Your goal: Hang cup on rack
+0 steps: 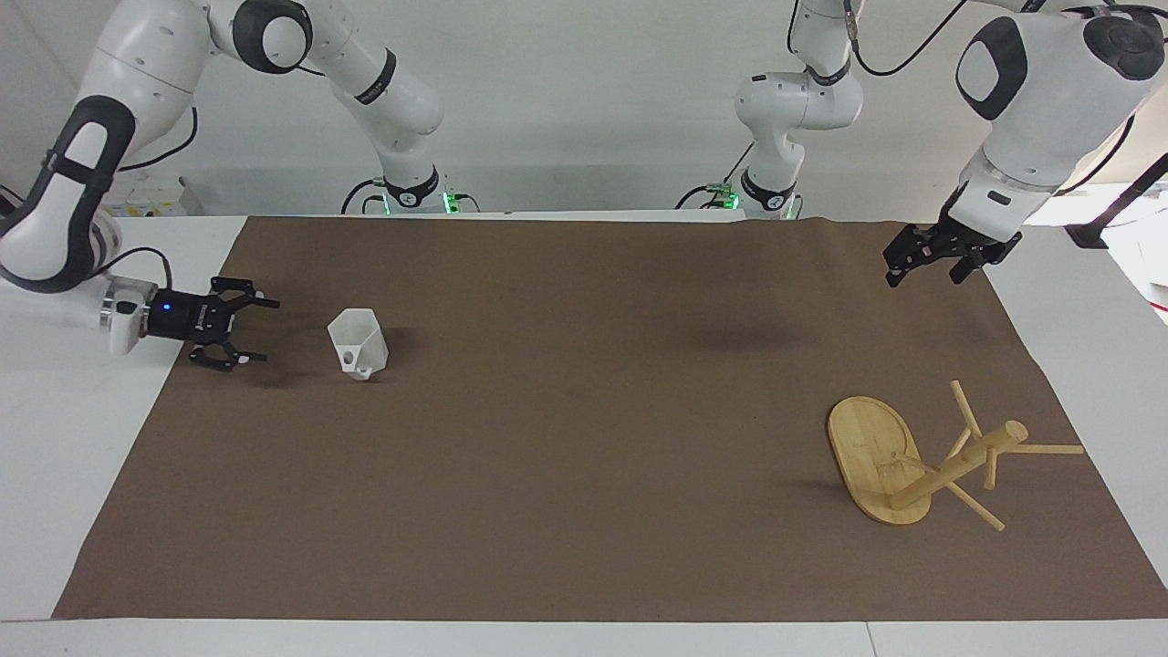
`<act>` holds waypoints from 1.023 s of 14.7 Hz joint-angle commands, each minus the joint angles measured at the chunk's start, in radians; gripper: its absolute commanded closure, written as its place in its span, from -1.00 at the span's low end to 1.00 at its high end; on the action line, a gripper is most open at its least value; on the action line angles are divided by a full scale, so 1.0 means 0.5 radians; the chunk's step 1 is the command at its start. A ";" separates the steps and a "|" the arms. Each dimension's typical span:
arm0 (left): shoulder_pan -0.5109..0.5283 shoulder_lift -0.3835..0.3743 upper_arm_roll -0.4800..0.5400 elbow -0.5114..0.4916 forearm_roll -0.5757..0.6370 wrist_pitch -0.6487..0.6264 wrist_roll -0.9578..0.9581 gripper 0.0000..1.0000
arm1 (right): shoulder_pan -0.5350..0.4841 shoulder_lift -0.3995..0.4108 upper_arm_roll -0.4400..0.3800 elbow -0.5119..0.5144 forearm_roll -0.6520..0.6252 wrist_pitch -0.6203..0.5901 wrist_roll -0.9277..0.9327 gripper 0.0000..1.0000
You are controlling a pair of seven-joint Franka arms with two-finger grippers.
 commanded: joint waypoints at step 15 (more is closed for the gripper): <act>-0.003 -0.061 0.002 -0.069 0.042 0.022 0.016 -1.00 | 0.207 -0.115 0.042 -0.383 0.297 0.279 -0.479 -1.00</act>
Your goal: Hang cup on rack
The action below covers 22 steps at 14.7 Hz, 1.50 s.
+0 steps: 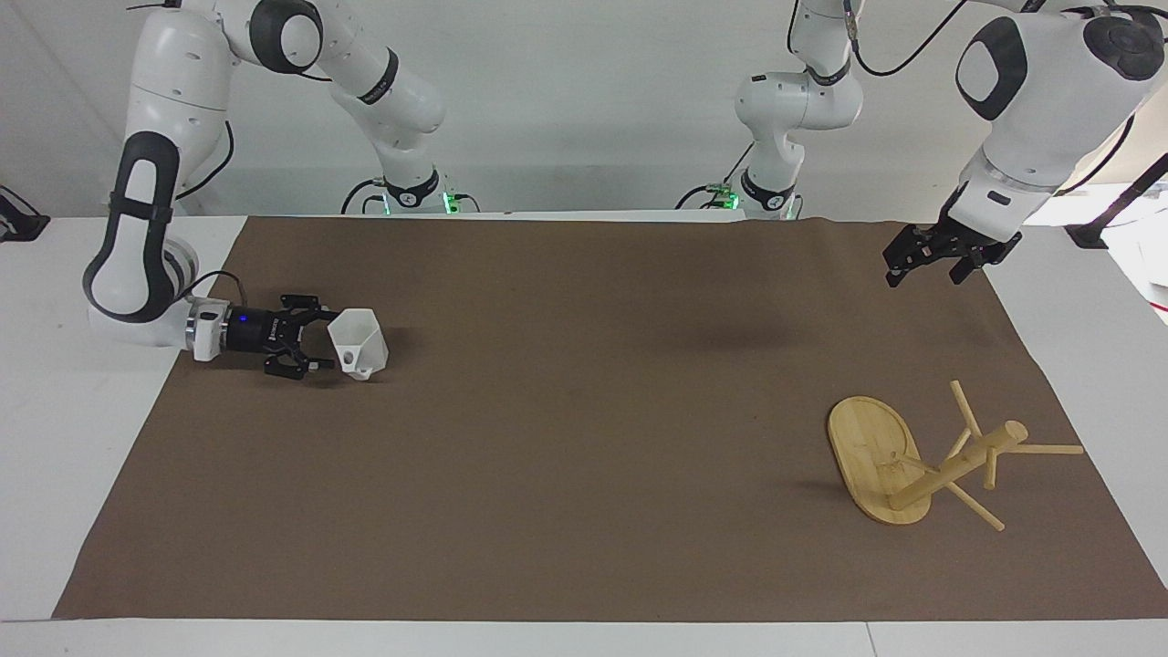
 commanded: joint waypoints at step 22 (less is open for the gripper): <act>-0.205 -0.070 -0.010 -0.075 0.032 -0.042 -0.236 -1.00 | 0.240 -0.094 0.022 -0.172 0.147 0.095 -0.182 0.39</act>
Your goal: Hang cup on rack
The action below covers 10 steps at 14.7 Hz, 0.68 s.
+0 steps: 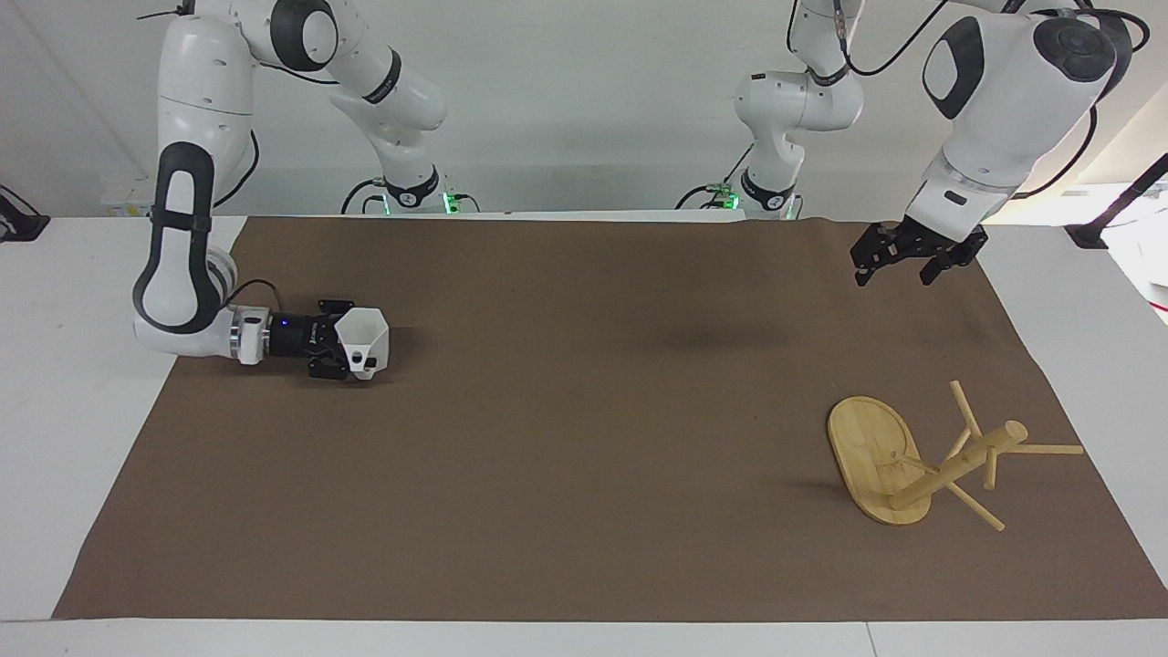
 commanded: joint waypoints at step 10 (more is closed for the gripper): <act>-0.673 0.270 0.015 -0.023 -0.100 0.775 -1.385 -1.00 | 0.796 -0.510 0.463 0.012 0.655 0.886 1.175 0.42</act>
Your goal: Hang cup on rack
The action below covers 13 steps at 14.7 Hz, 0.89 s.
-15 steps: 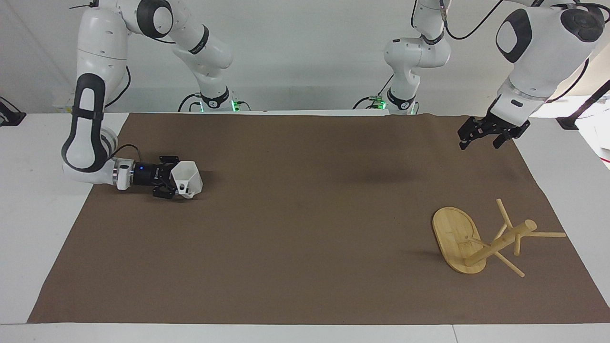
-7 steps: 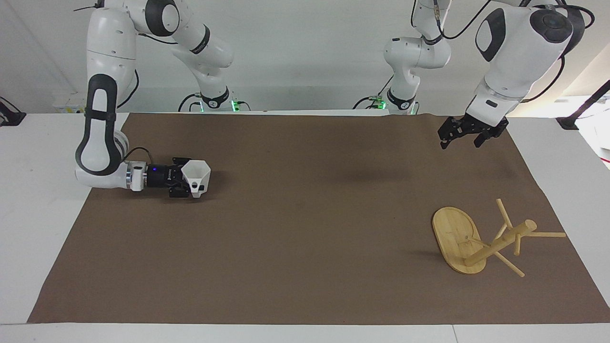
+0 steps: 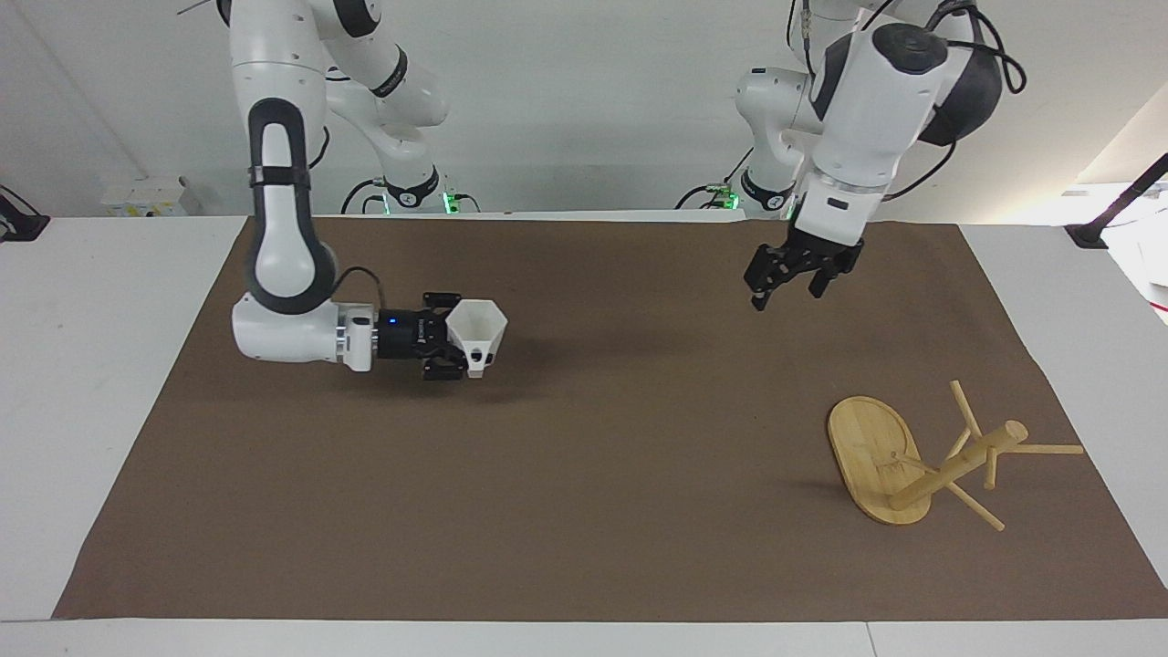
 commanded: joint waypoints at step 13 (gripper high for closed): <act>-0.307 0.312 0.033 0.373 -0.477 -0.281 -0.328 -1.00 | 0.596 -0.248 -0.012 -0.045 0.208 0.750 0.537 0.38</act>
